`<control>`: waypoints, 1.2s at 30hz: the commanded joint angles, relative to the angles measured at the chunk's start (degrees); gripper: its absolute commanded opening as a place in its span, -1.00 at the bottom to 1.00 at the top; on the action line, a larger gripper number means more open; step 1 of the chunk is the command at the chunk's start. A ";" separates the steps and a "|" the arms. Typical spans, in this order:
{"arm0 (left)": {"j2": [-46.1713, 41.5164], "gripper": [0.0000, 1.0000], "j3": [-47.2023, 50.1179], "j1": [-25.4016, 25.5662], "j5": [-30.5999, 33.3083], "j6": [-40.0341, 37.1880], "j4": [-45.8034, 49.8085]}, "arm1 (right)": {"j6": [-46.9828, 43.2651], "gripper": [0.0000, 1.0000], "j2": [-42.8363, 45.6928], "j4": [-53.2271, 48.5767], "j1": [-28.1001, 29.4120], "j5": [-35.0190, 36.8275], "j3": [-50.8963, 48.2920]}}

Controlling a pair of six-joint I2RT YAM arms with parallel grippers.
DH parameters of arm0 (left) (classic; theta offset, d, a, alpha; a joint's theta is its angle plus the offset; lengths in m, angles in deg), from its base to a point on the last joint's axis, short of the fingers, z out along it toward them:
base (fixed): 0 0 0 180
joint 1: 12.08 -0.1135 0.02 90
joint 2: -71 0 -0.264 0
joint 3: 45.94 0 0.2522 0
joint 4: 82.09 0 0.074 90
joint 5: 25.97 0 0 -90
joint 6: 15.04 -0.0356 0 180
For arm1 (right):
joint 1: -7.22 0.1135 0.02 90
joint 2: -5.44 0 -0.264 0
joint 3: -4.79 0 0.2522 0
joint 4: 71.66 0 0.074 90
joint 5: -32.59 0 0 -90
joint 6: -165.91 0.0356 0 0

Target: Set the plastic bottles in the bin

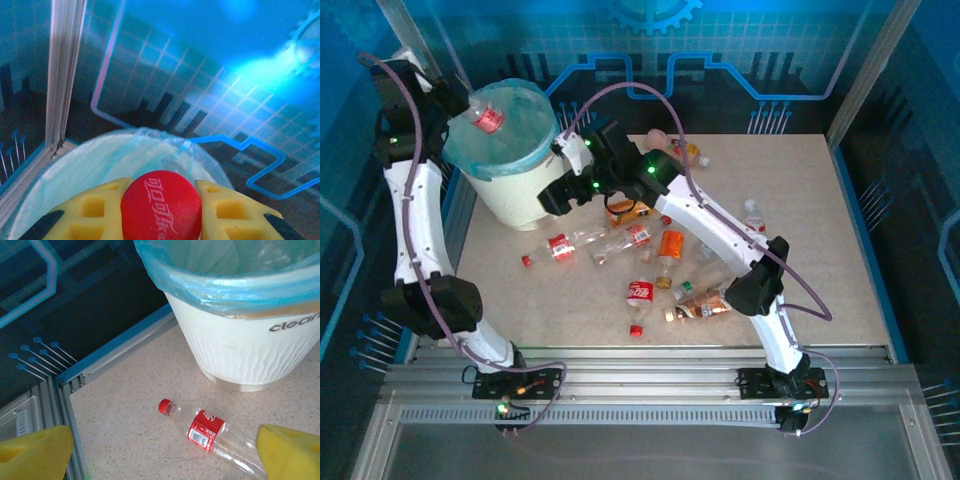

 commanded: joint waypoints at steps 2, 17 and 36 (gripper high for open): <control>1.19 -1.00 2.17 3.75 -1.42 -8.37 -2.22 | 0.67 0.90 -1.40 -2.63 -0.44 -0.71 2.16; 3.92 -1.00 10.39 8.77 -2.12 -18.97 -3.34 | -0.34 0.89 0.99 -4.95 -2.46 1.12 -2.20; 5.53 0.11 6.31 8.93 -7.18 -15.49 -0.92 | -0.30 0.89 4.79 -6.00 -3.17 4.39 -4.81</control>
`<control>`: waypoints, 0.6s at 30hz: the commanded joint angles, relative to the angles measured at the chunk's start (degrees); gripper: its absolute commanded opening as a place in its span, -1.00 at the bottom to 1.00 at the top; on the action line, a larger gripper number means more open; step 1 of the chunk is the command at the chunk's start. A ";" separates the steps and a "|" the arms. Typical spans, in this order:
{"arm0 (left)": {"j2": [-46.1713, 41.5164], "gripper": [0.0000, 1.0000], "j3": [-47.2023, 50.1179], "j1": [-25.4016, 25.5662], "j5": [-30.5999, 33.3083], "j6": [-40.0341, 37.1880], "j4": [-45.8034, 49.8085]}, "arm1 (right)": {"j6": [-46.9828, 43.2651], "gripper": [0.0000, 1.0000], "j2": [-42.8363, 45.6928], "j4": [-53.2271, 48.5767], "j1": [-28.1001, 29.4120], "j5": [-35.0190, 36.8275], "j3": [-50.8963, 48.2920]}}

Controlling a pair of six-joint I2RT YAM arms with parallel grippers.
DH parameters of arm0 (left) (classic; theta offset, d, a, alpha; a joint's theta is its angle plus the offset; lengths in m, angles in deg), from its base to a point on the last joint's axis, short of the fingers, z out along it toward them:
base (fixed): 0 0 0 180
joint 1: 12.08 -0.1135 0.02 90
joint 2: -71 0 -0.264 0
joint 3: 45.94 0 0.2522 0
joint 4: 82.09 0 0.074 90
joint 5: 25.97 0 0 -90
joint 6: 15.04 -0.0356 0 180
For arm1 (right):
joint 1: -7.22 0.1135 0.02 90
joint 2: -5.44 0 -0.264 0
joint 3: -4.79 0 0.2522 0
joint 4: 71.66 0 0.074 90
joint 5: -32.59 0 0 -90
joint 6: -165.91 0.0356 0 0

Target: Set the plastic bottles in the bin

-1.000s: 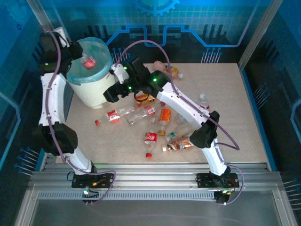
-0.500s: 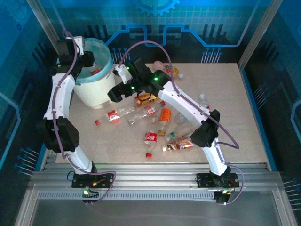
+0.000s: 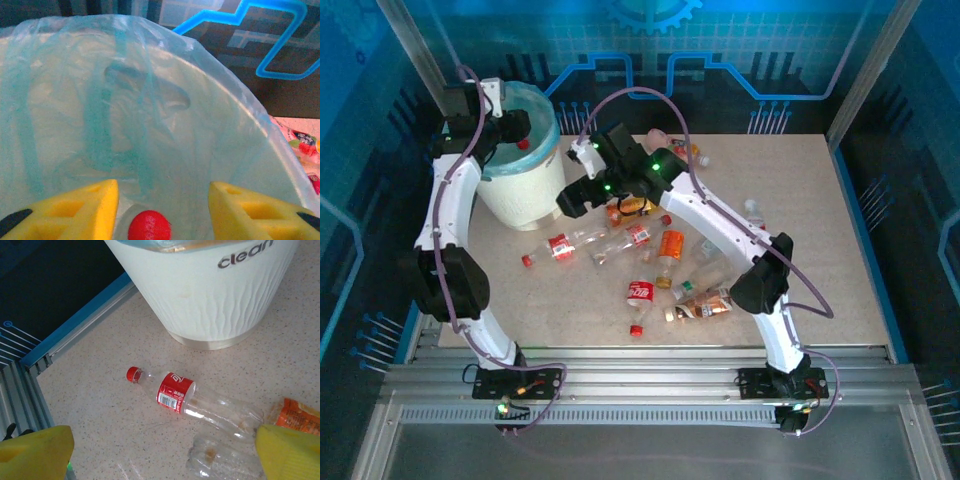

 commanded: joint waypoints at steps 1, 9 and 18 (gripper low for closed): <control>0.51 0.14 -3.32 0.51 -2.99 2.02 1.51 | -0.73 0.89 2.98 -1.54 -0.75 0.83 0.26; -0.77 0.17 -5.39 1.47 -2.76 2.38 3.23 | -1.41 0.89 5.25 -2.88 -1.41 1.51 -1.09; -6.60 0.27 -9.81 3.17 0.98 2.98 5.71 | -2.37 0.89 11.48 -3.54 -4.74 4.51 -7.40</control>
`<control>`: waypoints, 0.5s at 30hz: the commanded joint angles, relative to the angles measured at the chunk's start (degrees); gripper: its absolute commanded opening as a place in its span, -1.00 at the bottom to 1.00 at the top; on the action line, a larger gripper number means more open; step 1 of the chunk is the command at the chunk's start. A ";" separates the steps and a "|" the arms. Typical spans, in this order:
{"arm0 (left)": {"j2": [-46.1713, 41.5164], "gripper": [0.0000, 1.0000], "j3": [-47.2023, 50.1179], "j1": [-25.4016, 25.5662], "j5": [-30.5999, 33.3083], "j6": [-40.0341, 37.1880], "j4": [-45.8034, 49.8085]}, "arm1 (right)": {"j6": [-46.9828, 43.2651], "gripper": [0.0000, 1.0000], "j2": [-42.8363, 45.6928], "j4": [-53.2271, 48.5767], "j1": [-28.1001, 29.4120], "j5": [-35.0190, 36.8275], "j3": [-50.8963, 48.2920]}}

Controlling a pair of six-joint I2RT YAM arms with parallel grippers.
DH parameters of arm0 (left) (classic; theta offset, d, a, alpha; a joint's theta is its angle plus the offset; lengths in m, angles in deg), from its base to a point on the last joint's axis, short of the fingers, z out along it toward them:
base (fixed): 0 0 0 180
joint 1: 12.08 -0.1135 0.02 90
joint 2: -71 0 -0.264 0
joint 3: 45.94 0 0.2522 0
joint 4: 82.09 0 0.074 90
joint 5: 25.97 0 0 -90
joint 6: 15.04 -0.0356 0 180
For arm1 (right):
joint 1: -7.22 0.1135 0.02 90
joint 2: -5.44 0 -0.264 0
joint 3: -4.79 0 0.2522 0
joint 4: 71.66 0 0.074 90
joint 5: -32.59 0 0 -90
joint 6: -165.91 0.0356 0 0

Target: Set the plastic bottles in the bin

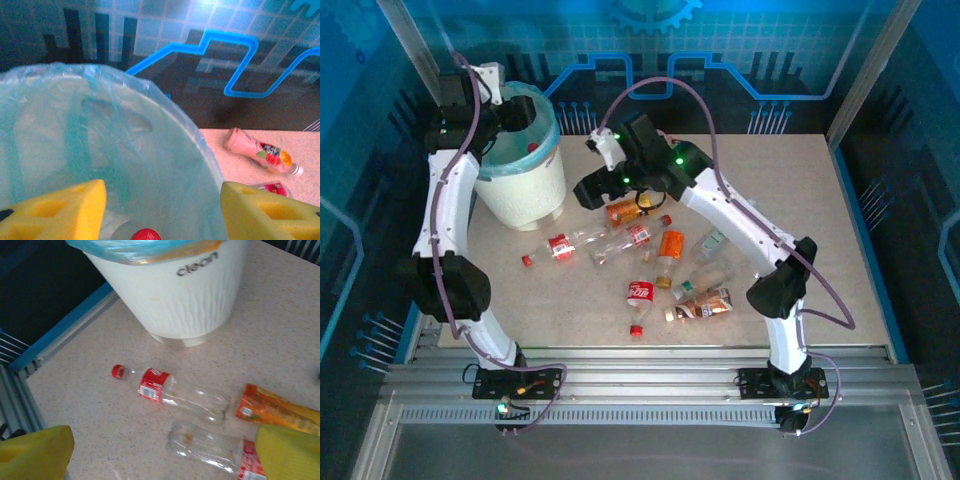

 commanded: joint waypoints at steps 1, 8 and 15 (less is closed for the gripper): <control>-6.29 0.30 -2.57 1.77 2.33 0.60 1.30 | -1.50 0.90 5.05 -2.07 -1.98 3.66 -2.96; -13.28 0.37 -0.51 10.68 7.21 -2.48 1.00 | 1.44 0.90 15.66 -1.87 -11.72 9.39 -18.06; -13.34 0.43 1.43 27.44 9.69 -5.58 0.37 | 4.20 0.96 26.05 0.52 -26.16 12.94 -38.74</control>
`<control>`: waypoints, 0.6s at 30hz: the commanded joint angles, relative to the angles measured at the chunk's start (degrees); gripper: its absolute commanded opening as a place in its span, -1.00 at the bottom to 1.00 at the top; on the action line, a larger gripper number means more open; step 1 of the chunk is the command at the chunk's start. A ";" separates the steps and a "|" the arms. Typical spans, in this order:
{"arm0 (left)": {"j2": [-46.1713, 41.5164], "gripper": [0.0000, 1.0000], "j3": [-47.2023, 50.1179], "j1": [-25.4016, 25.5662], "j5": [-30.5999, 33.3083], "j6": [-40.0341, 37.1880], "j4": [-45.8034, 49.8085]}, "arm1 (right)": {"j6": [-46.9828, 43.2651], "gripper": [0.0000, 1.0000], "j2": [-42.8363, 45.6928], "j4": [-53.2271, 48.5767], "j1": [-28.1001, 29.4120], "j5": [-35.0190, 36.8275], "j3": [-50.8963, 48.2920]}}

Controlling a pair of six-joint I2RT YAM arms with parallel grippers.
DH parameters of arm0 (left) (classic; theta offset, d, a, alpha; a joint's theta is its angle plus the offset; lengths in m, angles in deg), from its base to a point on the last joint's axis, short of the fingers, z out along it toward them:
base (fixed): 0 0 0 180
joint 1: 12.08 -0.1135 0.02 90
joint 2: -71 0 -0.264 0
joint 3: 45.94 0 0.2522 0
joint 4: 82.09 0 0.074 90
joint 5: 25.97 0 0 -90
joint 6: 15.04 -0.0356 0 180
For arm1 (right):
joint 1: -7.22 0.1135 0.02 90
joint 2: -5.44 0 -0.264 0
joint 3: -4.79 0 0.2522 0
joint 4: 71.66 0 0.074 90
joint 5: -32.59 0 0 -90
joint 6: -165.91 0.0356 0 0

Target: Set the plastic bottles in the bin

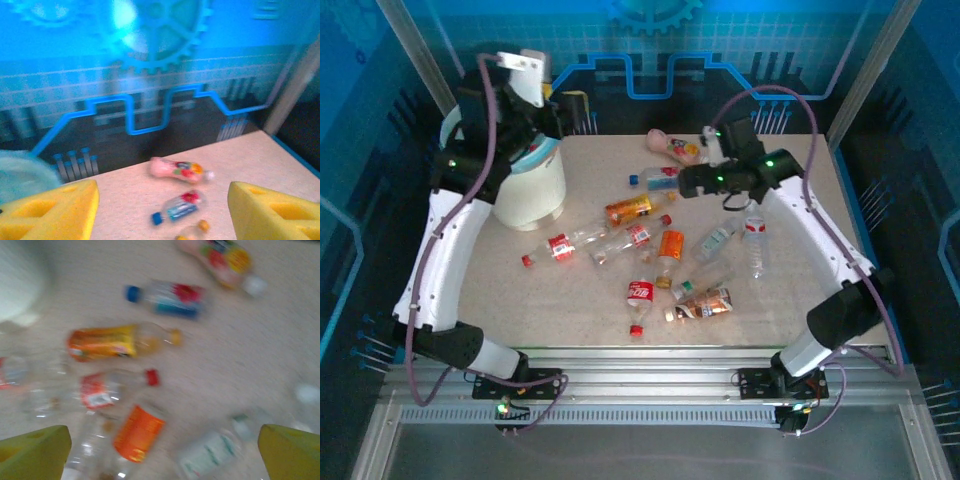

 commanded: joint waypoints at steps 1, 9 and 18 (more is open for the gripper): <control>2.23 0.44 1.19 6.63 2.04 -2.99 0.09 | 2.35 0.97 4.35 0.63 -5.24 3.11 -8.47; 13.22 0.56 5.90 15.98 -13.33 7.10 -11.83 | 5.97 1.00 8.04 9.53 -17.30 0.49 -28.02; 29.84 0.56 -3.74 22.42 -18.67 13.37 -9.18 | 4.02 1.00 3.04 11.84 -18.56 3.55 -33.07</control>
